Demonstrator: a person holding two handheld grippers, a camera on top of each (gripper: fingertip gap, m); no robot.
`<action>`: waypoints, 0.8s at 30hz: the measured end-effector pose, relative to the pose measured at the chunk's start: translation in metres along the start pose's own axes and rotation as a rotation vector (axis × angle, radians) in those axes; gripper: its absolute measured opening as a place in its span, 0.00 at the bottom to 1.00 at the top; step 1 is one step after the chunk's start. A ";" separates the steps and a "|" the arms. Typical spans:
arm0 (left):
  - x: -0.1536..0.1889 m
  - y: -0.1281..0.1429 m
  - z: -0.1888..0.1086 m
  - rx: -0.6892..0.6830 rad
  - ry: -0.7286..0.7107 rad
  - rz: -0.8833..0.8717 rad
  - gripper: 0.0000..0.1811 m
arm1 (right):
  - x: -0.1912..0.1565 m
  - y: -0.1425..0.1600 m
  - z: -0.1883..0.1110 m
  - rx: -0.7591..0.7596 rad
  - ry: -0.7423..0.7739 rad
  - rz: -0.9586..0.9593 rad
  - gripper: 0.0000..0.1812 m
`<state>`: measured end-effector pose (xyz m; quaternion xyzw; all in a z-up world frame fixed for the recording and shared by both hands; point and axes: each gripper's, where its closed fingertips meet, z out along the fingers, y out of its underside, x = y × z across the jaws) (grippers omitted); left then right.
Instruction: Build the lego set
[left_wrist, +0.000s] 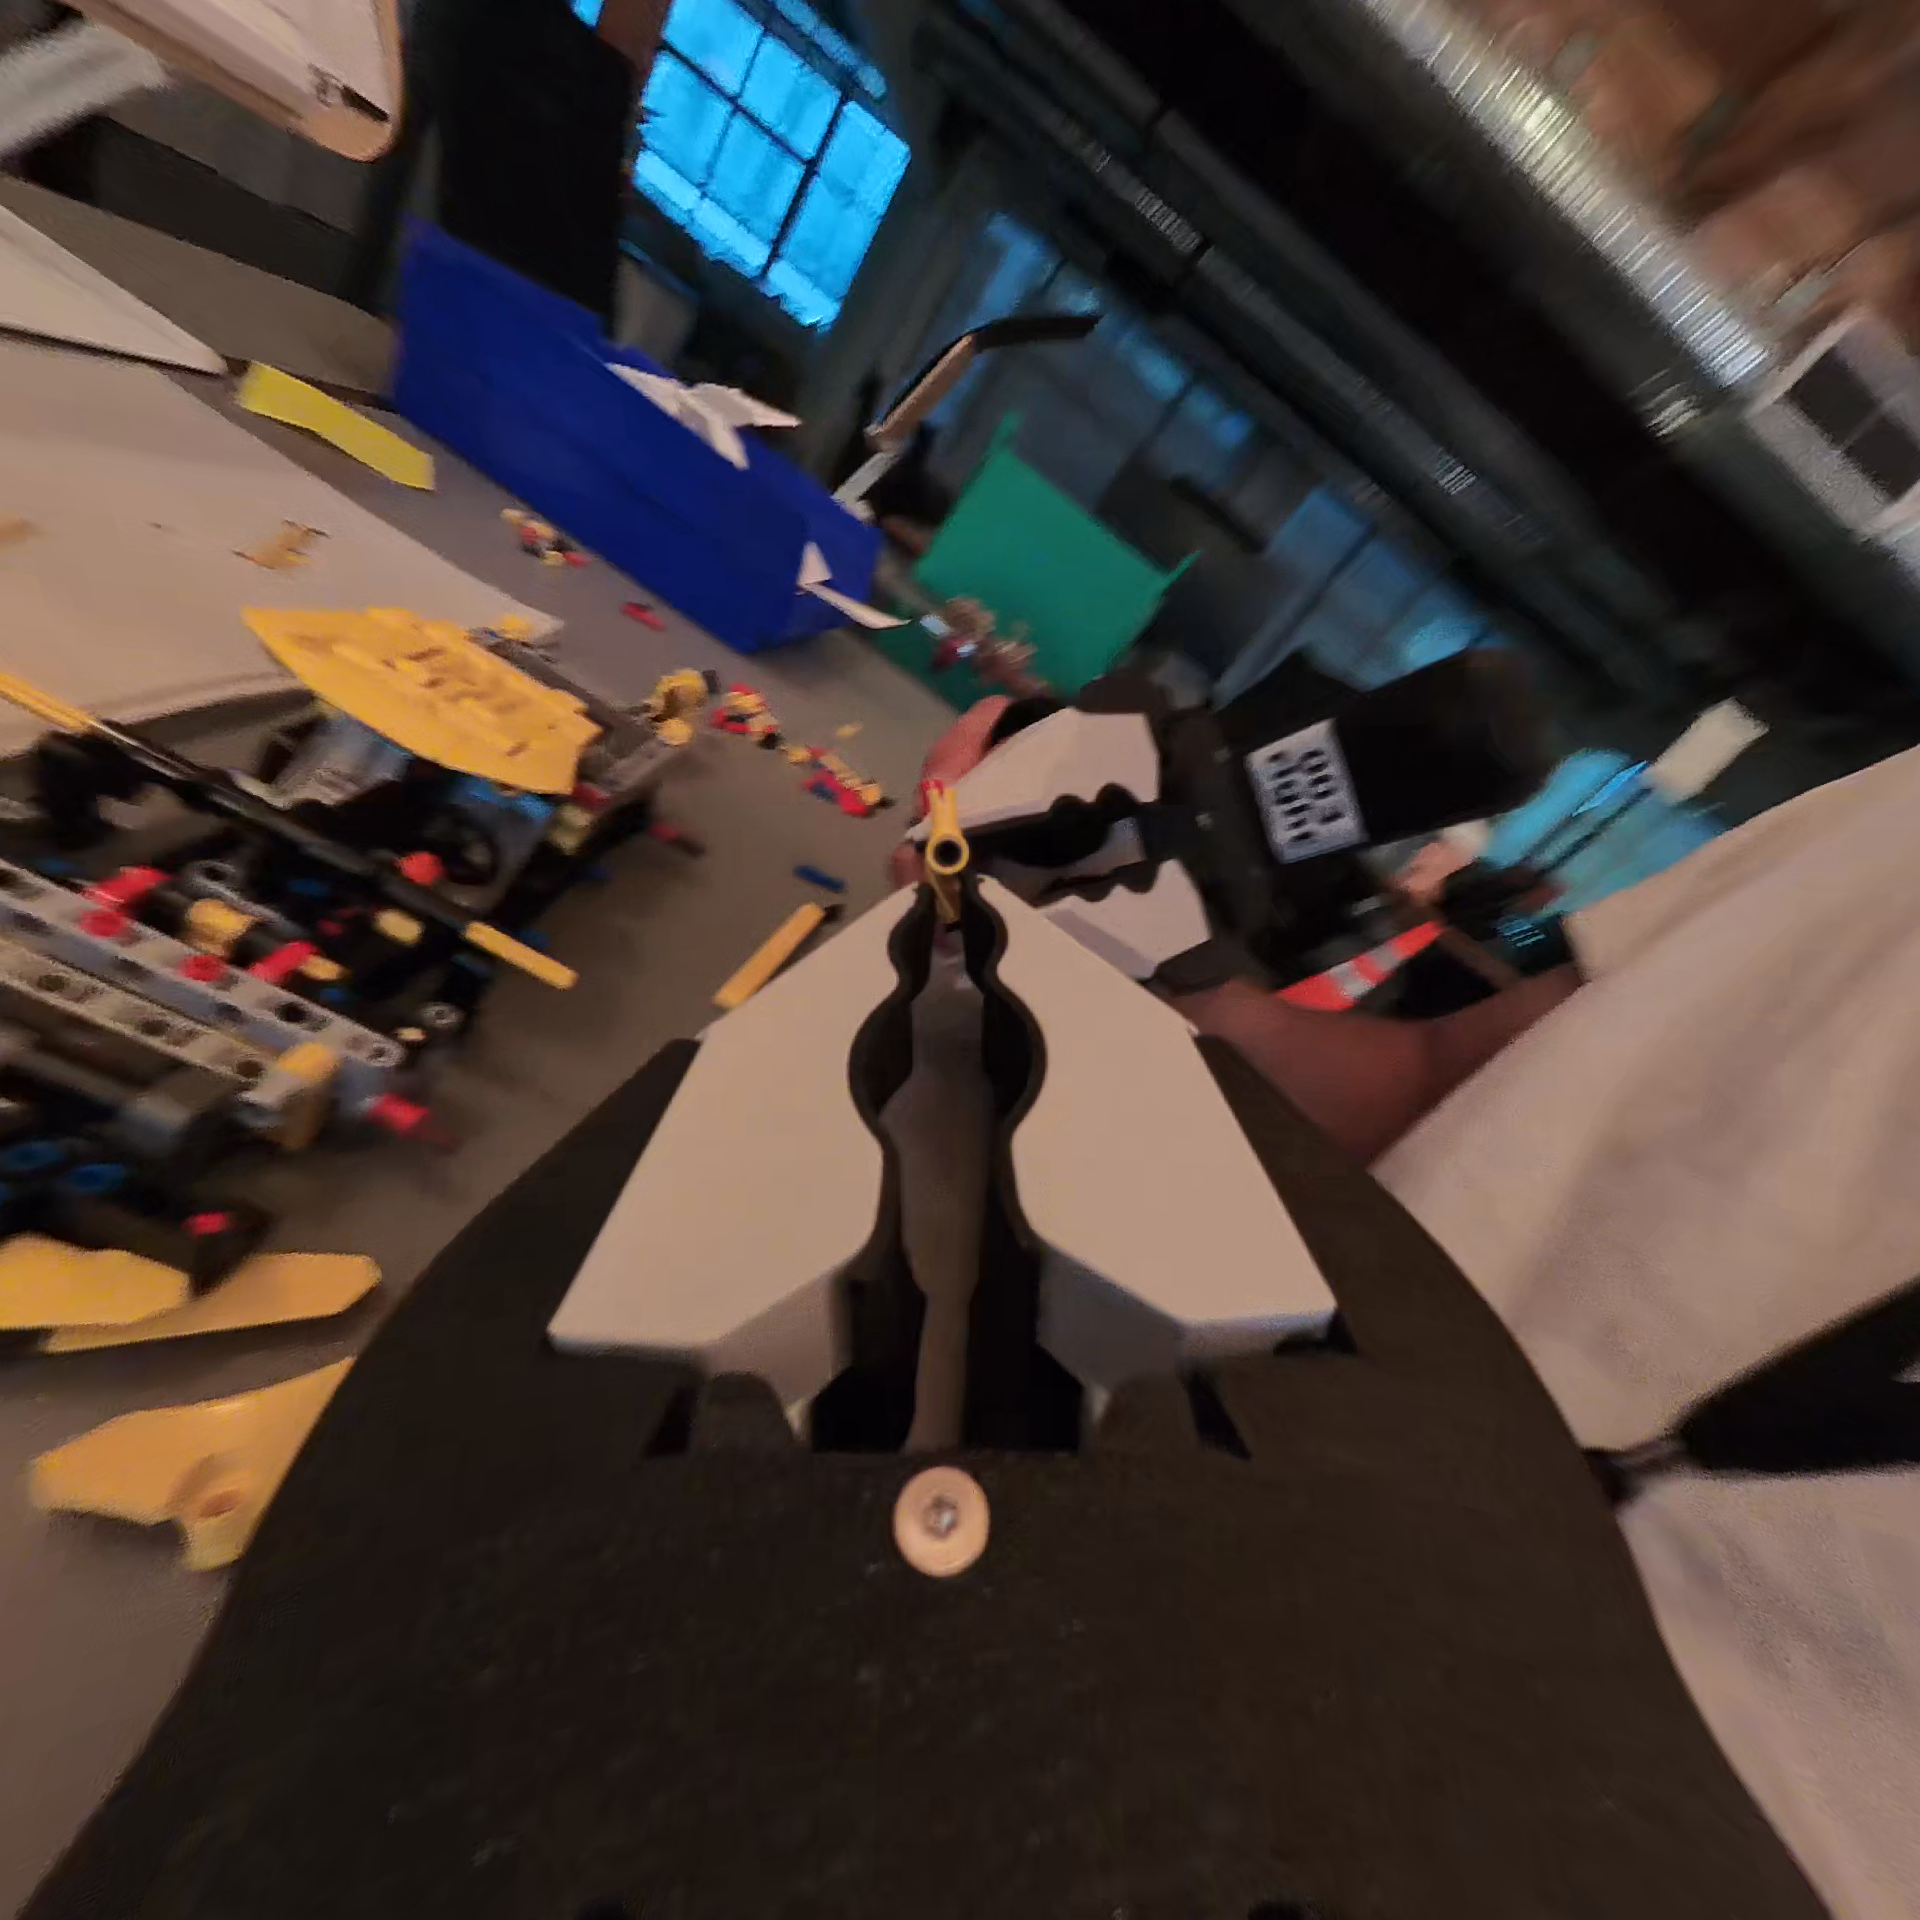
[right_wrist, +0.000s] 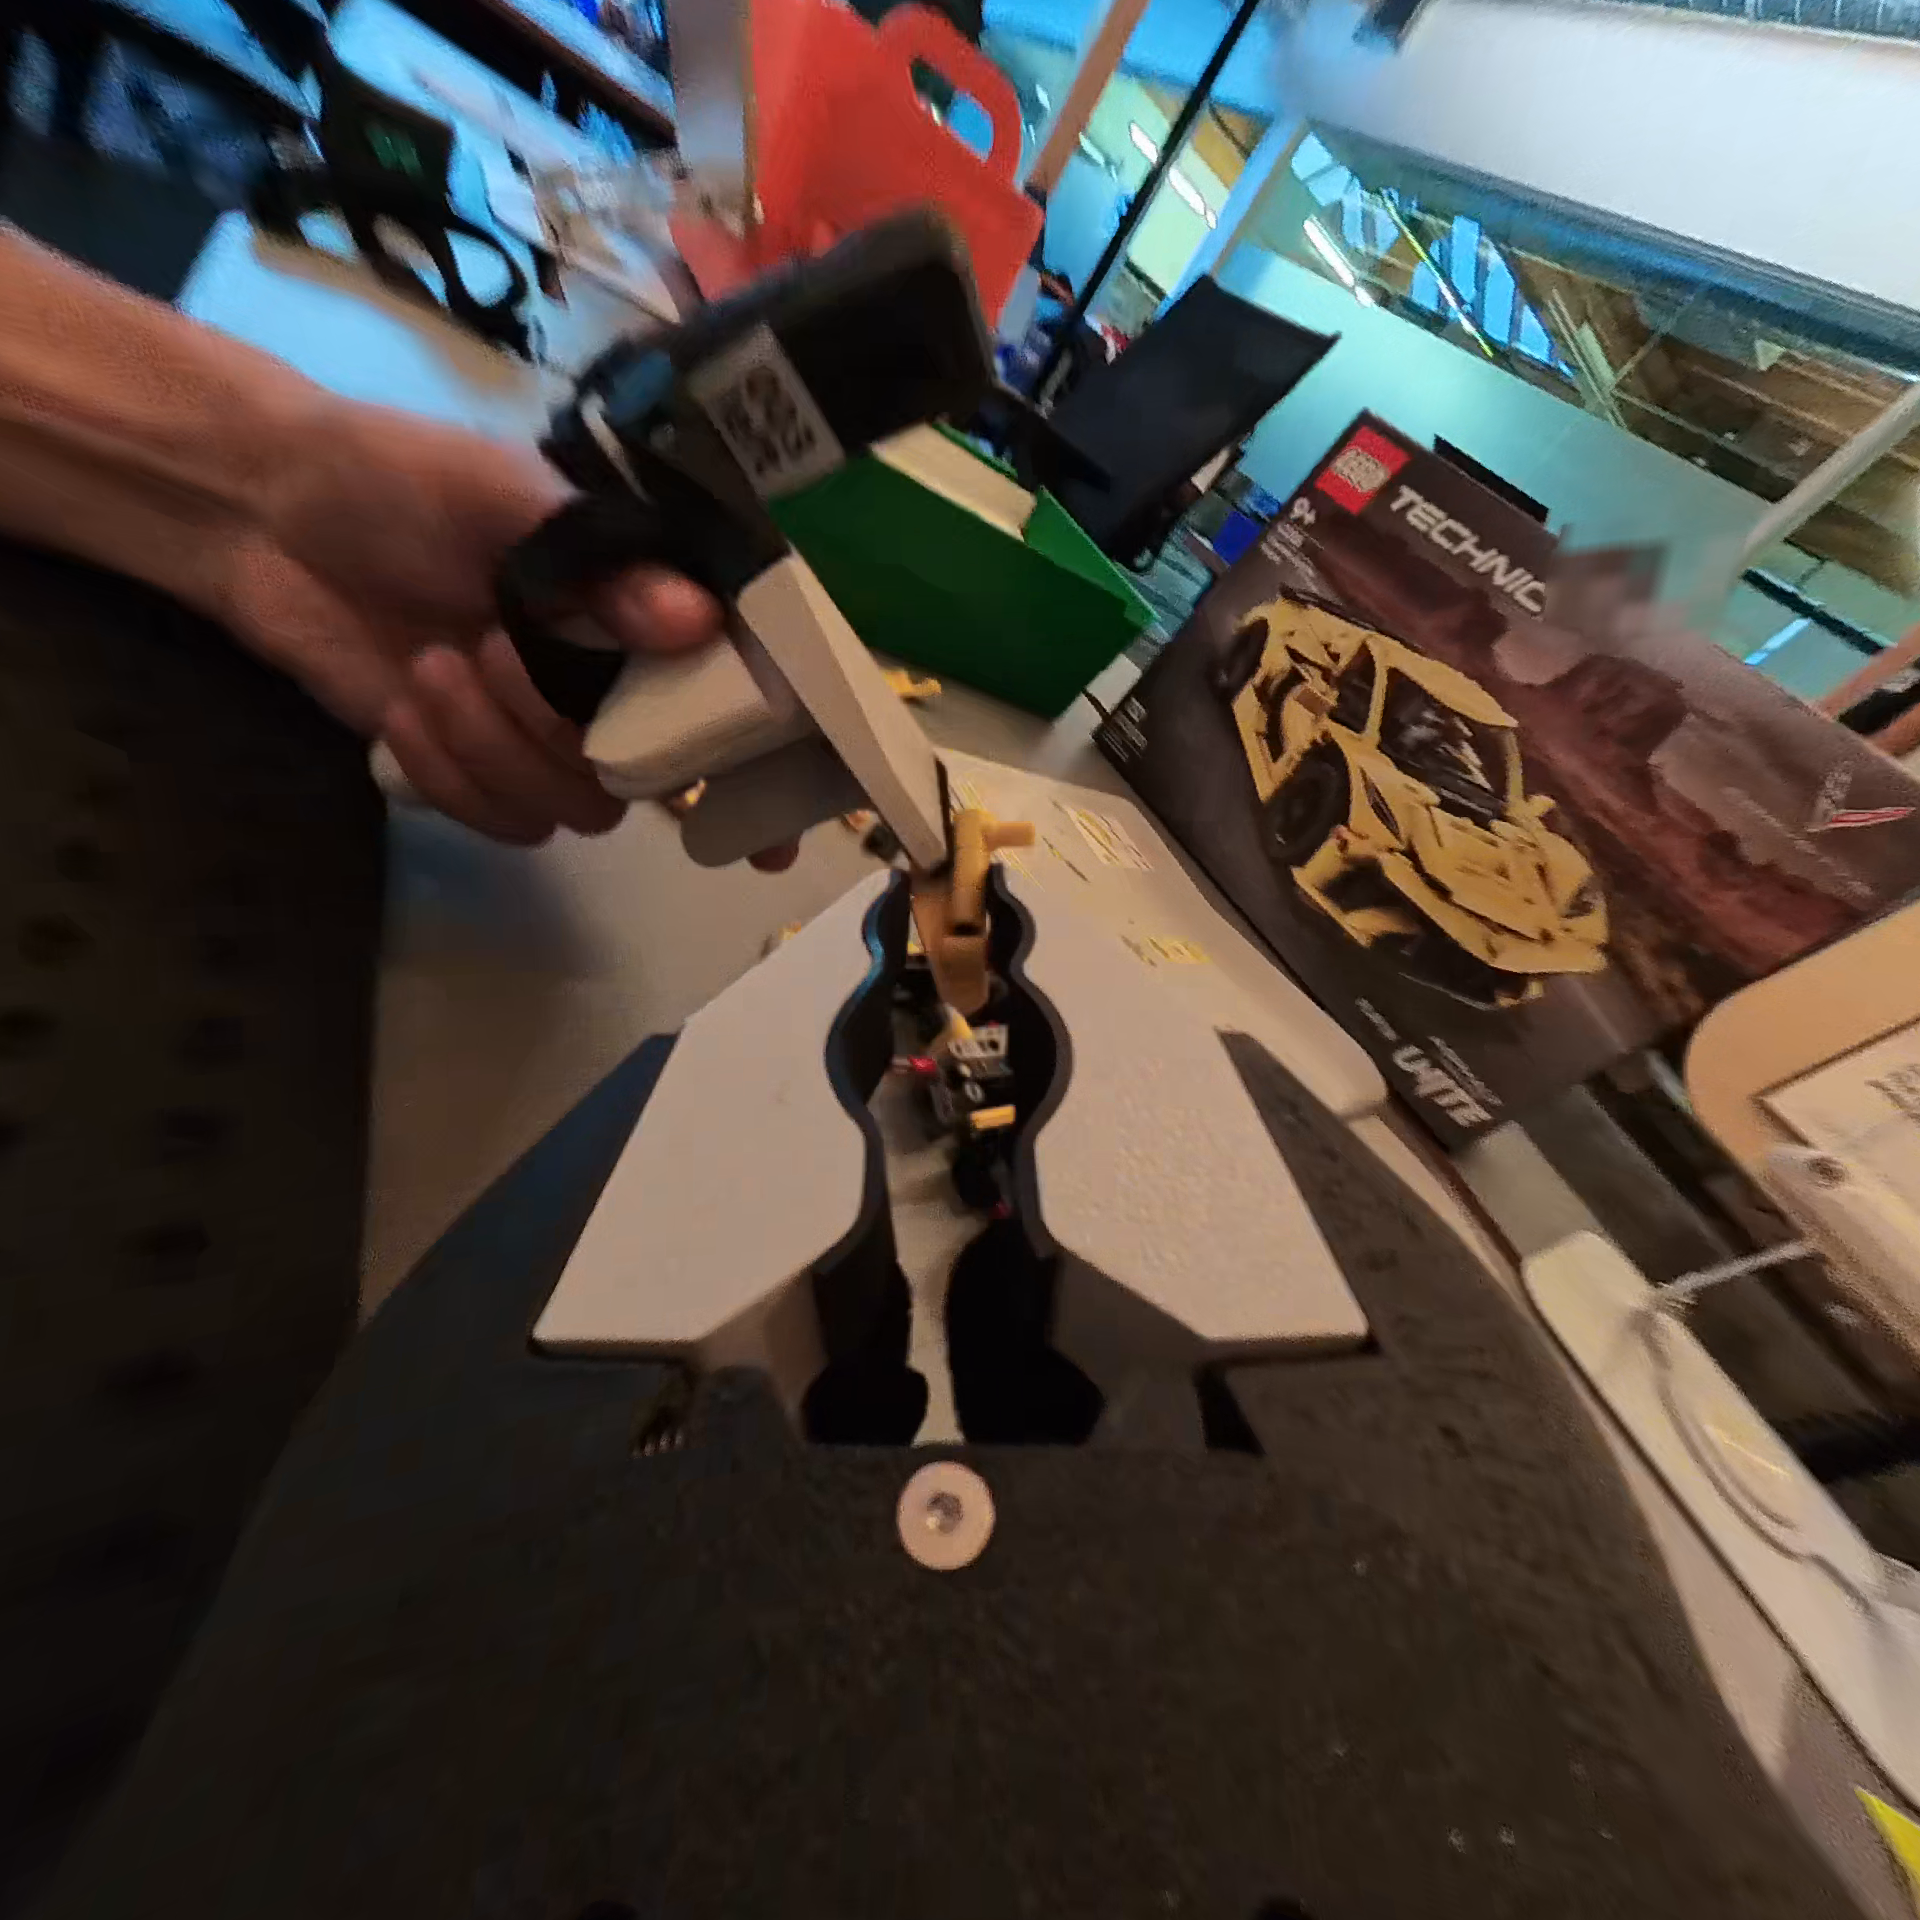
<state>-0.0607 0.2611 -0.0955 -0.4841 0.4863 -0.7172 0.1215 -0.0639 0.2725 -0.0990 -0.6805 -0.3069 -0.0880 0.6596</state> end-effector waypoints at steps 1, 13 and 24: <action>-0.003 0.002 0.001 -0.022 -0.044 0.059 0.02 | 0.000 0.003 0.000 -0.024 0.014 -0.033 0.07; 0.015 -0.018 -0.014 0.068 -0.059 0.331 0.01 | 0.022 -0.015 -0.018 0.176 -0.107 0.593 0.17; 0.028 -0.008 -0.002 0.047 0.014 0.323 0.02 | -0.003 -0.026 -0.019 0.207 -0.426 0.754 0.04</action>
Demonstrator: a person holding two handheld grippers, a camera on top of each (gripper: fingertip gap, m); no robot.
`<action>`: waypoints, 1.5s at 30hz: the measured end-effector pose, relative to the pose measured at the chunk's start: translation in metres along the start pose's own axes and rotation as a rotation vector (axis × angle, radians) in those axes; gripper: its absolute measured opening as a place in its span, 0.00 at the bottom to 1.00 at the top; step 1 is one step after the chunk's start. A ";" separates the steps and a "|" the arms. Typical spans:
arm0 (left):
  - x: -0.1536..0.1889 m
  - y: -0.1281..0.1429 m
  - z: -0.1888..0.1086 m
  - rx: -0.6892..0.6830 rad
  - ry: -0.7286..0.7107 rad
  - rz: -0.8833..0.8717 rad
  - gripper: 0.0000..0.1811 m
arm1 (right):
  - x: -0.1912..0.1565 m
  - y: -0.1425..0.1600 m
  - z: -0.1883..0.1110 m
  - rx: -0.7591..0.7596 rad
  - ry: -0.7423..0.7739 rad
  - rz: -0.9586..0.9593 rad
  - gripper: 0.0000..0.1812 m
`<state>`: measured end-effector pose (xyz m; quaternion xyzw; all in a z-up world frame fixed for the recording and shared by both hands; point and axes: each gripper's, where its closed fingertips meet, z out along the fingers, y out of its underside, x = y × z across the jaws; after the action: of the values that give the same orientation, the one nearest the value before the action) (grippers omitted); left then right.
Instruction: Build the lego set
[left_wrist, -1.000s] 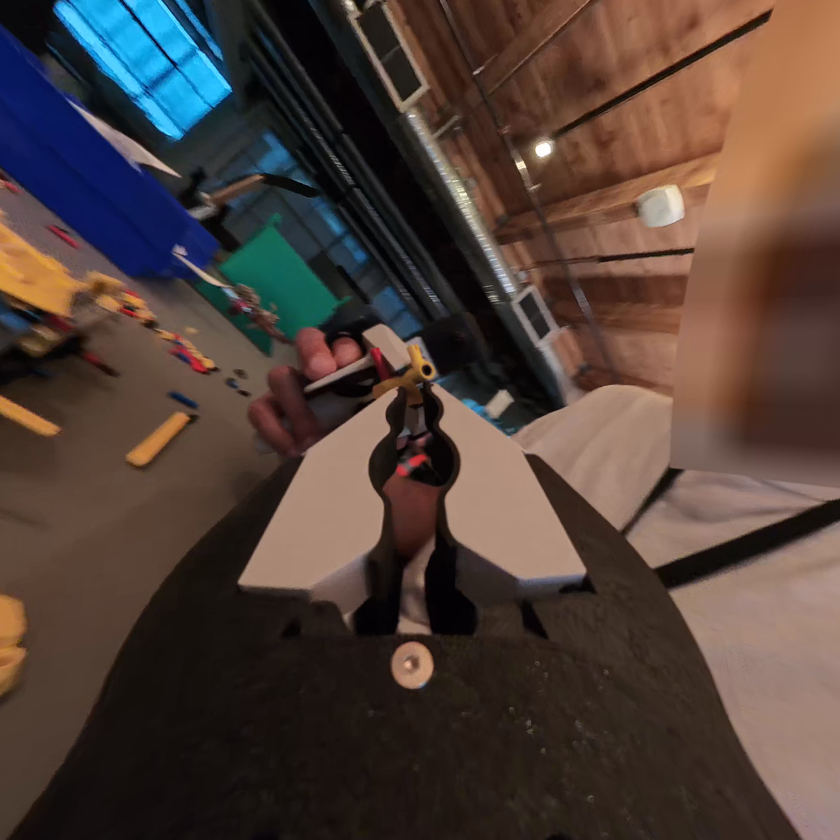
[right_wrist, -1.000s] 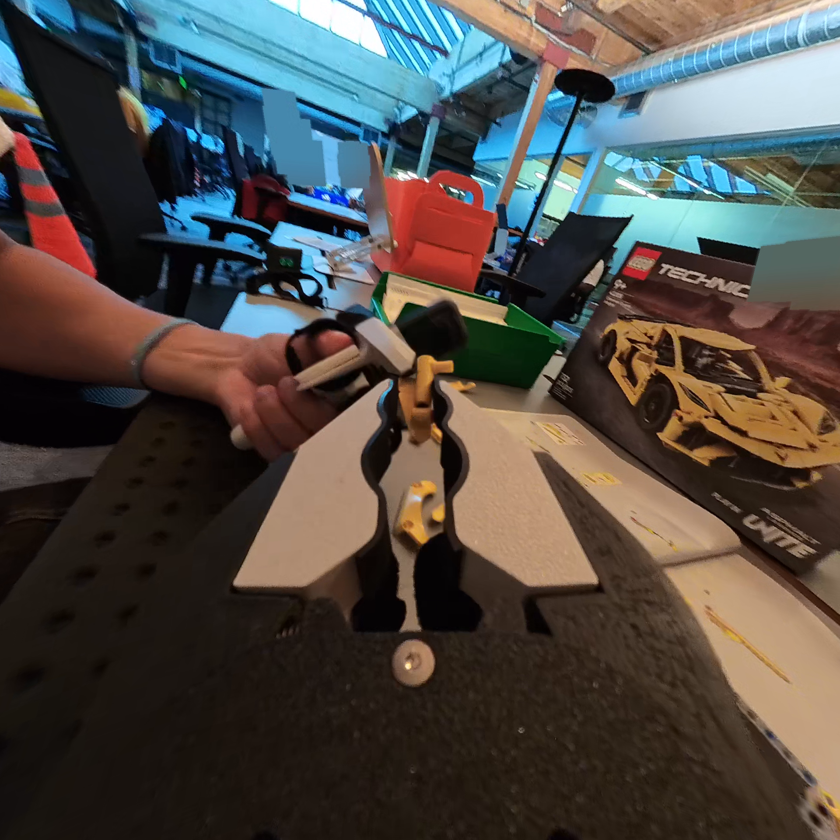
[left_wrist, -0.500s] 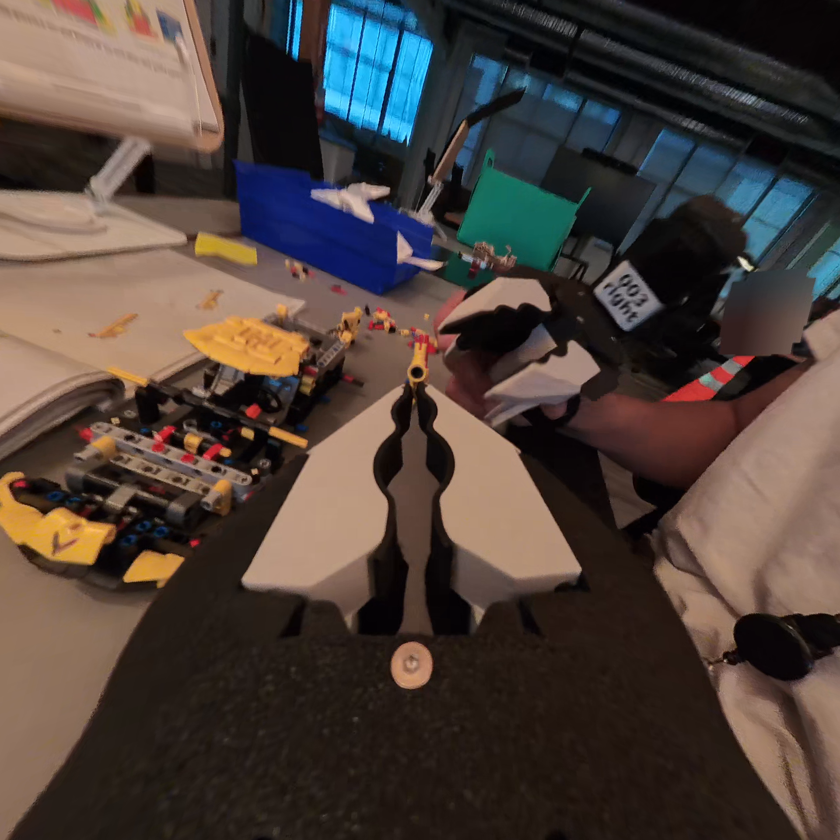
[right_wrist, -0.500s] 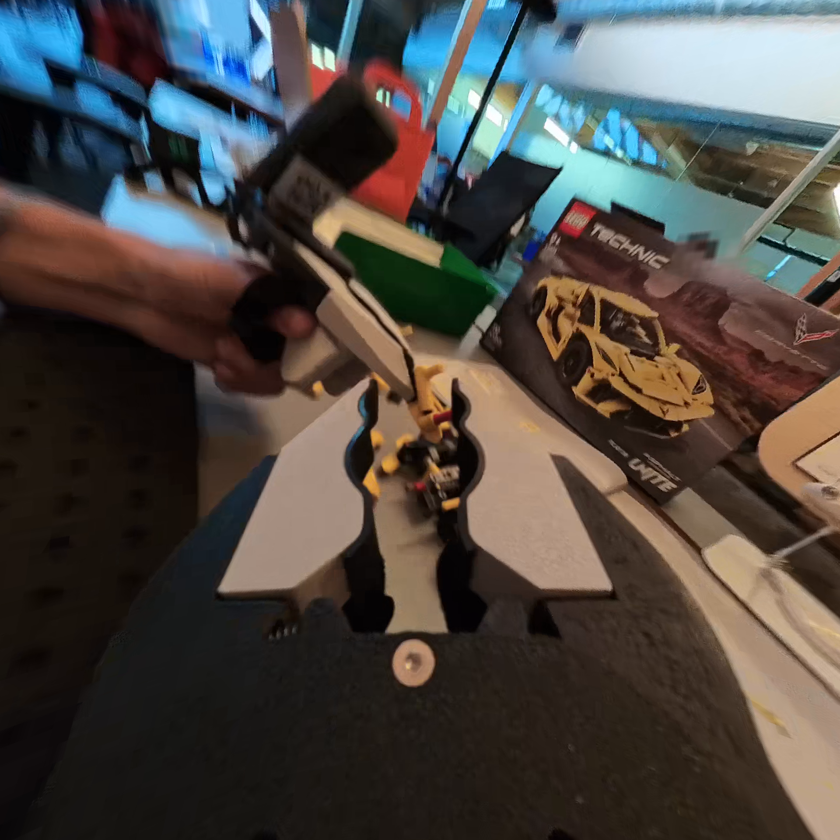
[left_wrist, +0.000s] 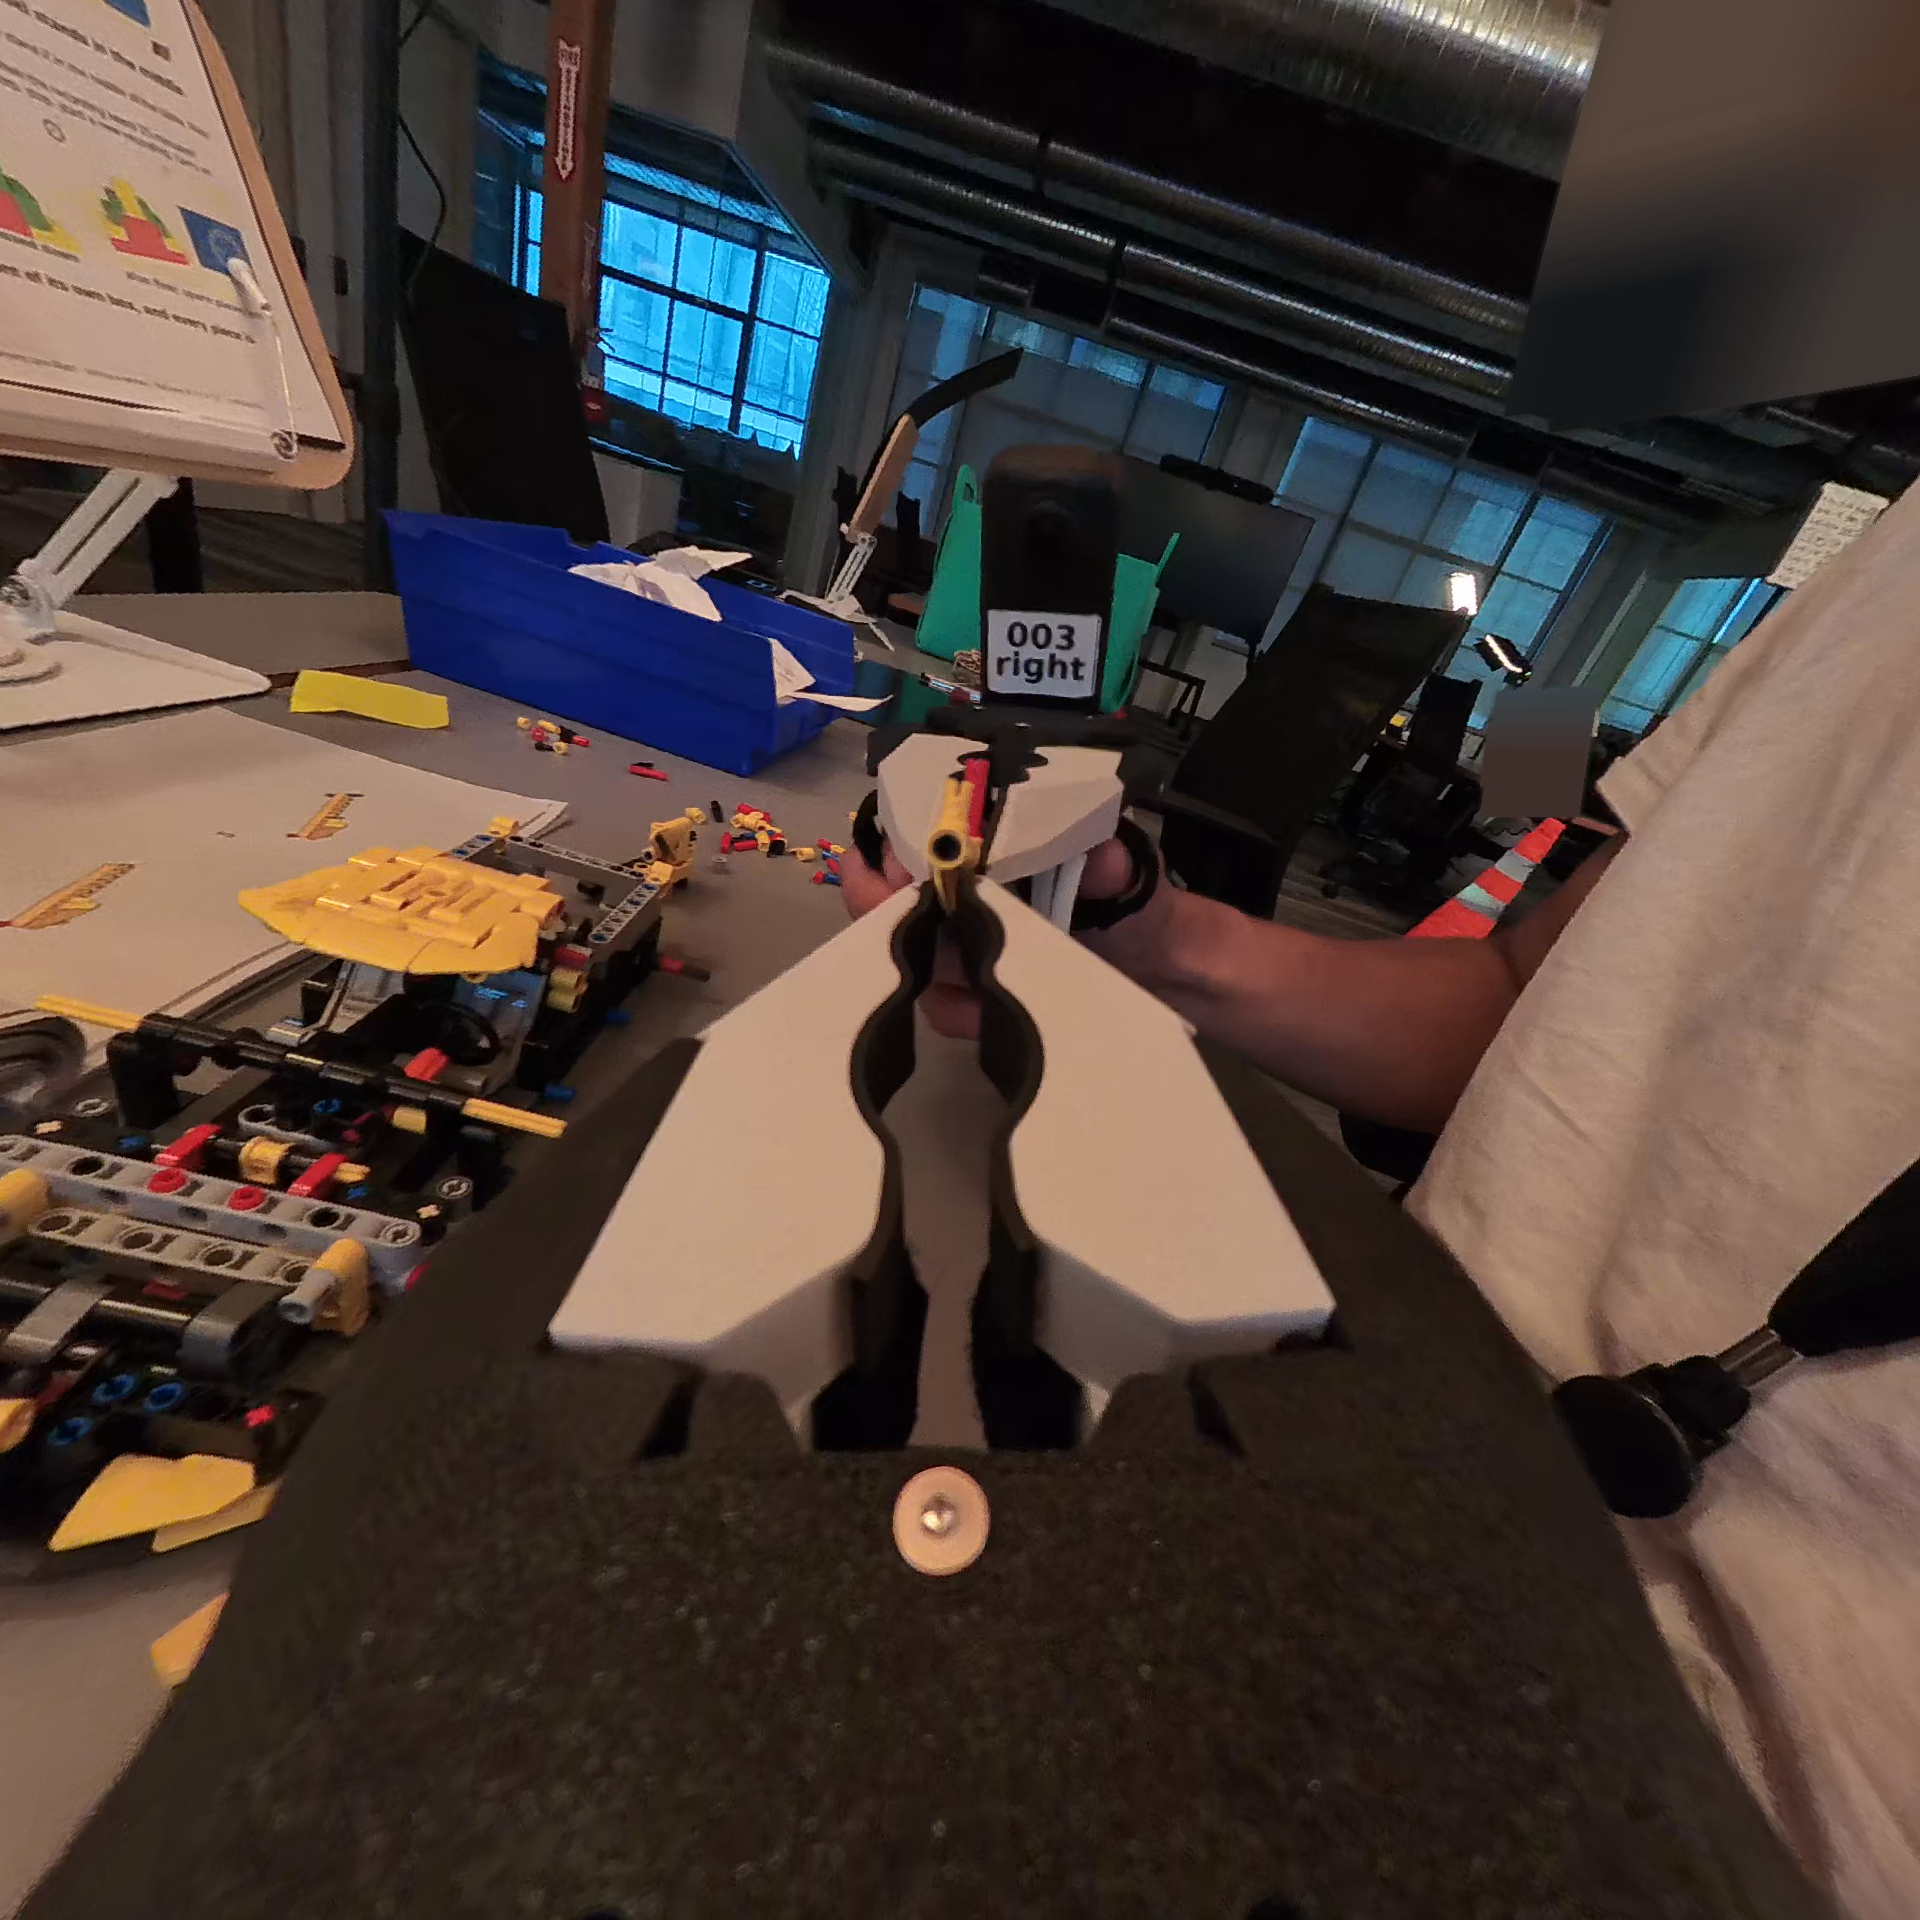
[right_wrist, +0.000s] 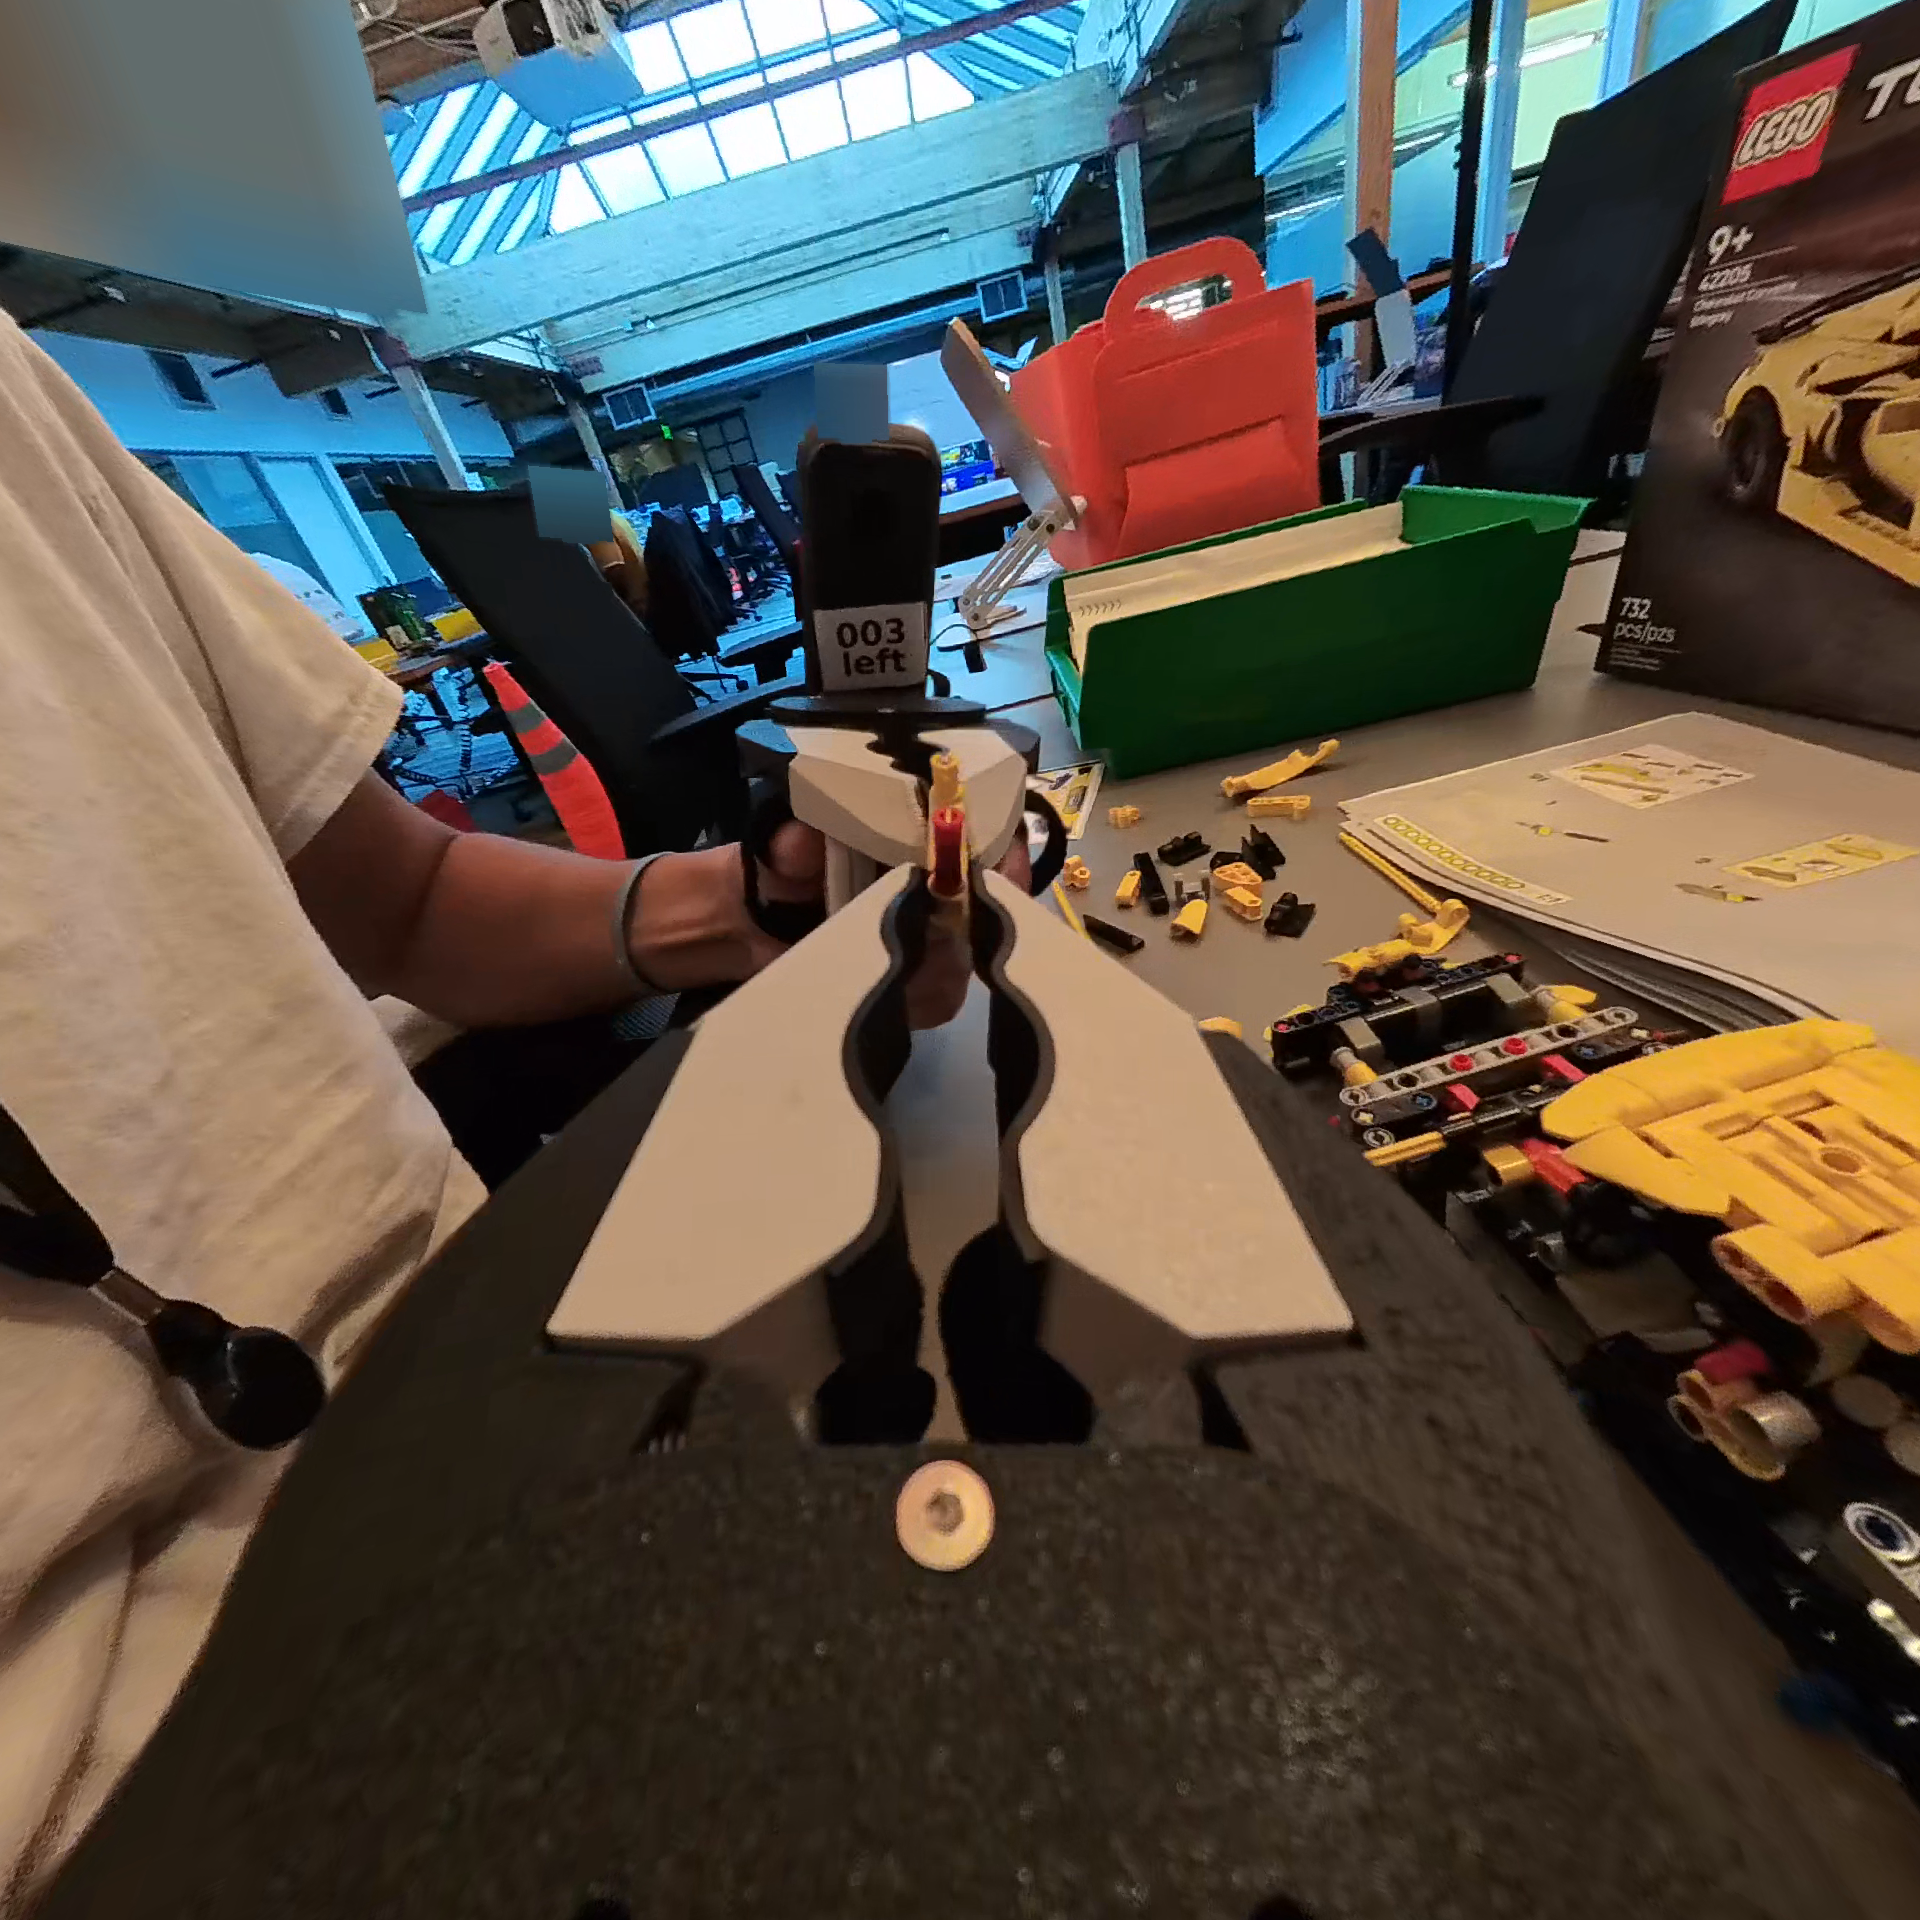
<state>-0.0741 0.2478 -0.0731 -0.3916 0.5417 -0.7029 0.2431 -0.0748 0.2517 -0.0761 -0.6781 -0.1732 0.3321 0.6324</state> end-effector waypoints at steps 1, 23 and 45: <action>0.000 0.001 0.000 -0.004 0.009 -0.011 0.07 | 0.002 0.000 -0.001 -0.005 0.010 0.000 0.04; 0.002 0.007 0.001 -0.032 0.061 -0.119 0.04 | -0.001 0.012 -0.001 -0.092 0.013 -0.089 0.04; -0.037 0.014 -0.001 -0.343 -0.681 1.054 0.04 | 0.033 0.011 0.010 0.029 0.369 0.045 0.16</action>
<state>-0.0549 0.2732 -0.0971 -0.3076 0.6583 -0.2298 0.6475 -0.0596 0.2791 -0.0940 -0.7220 -0.0344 0.2187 0.6555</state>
